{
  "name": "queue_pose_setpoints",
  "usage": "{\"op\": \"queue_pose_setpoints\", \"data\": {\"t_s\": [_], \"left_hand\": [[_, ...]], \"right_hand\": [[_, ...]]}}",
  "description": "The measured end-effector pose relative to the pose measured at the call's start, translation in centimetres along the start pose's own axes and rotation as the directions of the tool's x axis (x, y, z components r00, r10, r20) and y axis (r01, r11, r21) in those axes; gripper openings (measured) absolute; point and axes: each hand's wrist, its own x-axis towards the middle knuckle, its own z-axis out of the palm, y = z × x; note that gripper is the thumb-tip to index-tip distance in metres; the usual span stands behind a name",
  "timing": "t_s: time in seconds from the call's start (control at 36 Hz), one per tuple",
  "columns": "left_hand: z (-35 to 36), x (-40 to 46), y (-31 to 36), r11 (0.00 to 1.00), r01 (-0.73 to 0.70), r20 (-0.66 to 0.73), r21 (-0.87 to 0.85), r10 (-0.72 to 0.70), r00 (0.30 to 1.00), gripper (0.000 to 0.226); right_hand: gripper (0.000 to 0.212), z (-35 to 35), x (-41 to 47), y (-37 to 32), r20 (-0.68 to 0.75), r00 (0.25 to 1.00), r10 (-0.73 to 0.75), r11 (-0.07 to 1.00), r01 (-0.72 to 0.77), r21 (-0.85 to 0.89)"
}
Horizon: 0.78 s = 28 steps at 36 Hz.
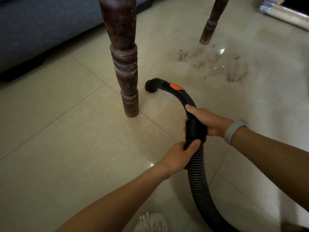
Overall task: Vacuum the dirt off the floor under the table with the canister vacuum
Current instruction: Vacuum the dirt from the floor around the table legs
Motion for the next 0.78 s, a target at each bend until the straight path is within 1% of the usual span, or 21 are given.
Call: {"op": "queue_pose_setpoints", "data": {"t_s": [0.06, 0.11, 0.17, 0.22, 0.25, 0.28, 0.31, 0.33, 0.36, 0.42, 0.5, 0.56, 0.61, 0.67, 0.69, 0.78], "left_hand": [[-0.2, -0.7, -0.4, 0.999, 0.053, 0.099, 0.011, -0.054, 0.994, 0.045], [-0.9, -1.5, -0.8, 0.991, 0.102, 0.171, 0.087, -0.115, 0.979, 0.046], [-2.0, -2.2, -1.5, 0.98, 0.151, 0.203, 0.131, -0.176, 0.963, 0.048], [-3.2, -2.7, -2.4, 0.961, 0.192, 0.145, 0.199, -0.223, 0.964, 0.046], [-3.9, -2.7, -3.0, 0.941, 0.191, 0.072, 0.281, -0.219, 0.973, 0.043], [-4.6, -2.5, -3.8, 0.894, 0.184, -0.018, 0.409, -0.194, 0.981, 0.041], [-5.3, -2.2, -4.8, 0.822, 0.191, -0.103, 0.536, -0.161, 0.982, 0.04], [-5.9, -2.0, -5.8, 0.755, 0.223, -0.182, 0.617, -0.139, 0.973, 0.042], [-6.5, -1.8, -6.9, 0.713, 0.27, -0.247, 0.647, -0.139, 0.959, 0.048], [-7.5, -1.8, -9.3, 0.651, 0.356, -0.329, 0.671, -0.169, 0.929, 0.06], [-8.6, -2.1, -12.7, 0.503, 0.433, -0.368, 0.748, -0.229, 0.901, 0.074], [-8.9, -2.3, -14.3, 0.444, 0.448, -0.351, 0.776, -0.285, 0.892, 0.08], [-8.8, -2.3, -15.1, 0.422, 0.458, -0.343, 0.782, -0.321, 0.883, 0.083], [-8.7, -1.9, -15.5, 0.409, 0.452, -0.34, 0.793, -0.318, 0.885, 0.086], [-8.7, -1.6, -15.6, 0.405, 0.449, -0.338, 0.796, -0.316, 0.886, 0.086], [-9.0, -1.0, -15.9, 0.398, 0.457, -0.34, 0.796, -0.331, 0.88, 0.086]], "right_hand": [[0.035, -0.1, -1.4, 0.9, 0.016, 1.0, -0.012, 0.998, 0.013, -0.054], [0.032, -0.1, -2.8, 1.7, 0.029, 0.999, -0.019, 0.996, 0.022, -0.09], [0.03, -0.1, -4.2, 2.5, 0.043, 0.999, -0.019, 0.992, 0.024, -0.125], [0.03, 0.0, -5.5, 3.2, 0.057, 0.998, -0.014, 0.989, 0.023, -0.147], [0.03, 0.1, -6.0, 3.5, 0.065, 0.998, -0.016, 0.986, 0.027, -0.162], [0.029, 0.2, -6.5, 3.8, 0.075, 0.997, -0.023, 0.982, 0.036, -0.184], [0.028, 0.4, -7.0, 4.0, 0.087, 0.996, -0.031, 0.977, 0.049, -0.209], [0.027, 0.6, -7.4, 4.3, 0.1, 0.994, -0.04, 0.97, 0.063, -0.235], [0.026, 0.8, -7.8, 4.6, 0.113, 0.992, -0.054, 0.961, 0.083, -0.264], [0.025, 1.2, -8.6, 5.4, 0.129, 0.988, -0.085, 0.937, 0.123, -0.328], [0.024, 1.7, -9.6, 6.8, 0.138, 0.985, -0.1, 0.901, 0.149, -0.408], [0.022, 2.1, -10.1, 7.6, 0.153, 0.981, -0.119, 0.845, 0.181, -0.504], [0.024, 2.7, -10.3, 8.1, 0.176, 0.976, -0.128, 0.74, 0.212, -0.638], [0.03, 3.6, -10.3, 8.6, 0.183, 0.973, -0.139, 0.638, 0.229, -0.735], [0.032, 4.1, -10.3, 8.7, 0.181, 0.972, -0.151, 0.614, 0.236, -0.753], [0.038, 5.3, -9.9, 8.8, 0.191, 0.962, -0.192, 0.585, 0.269, -0.765]]}}
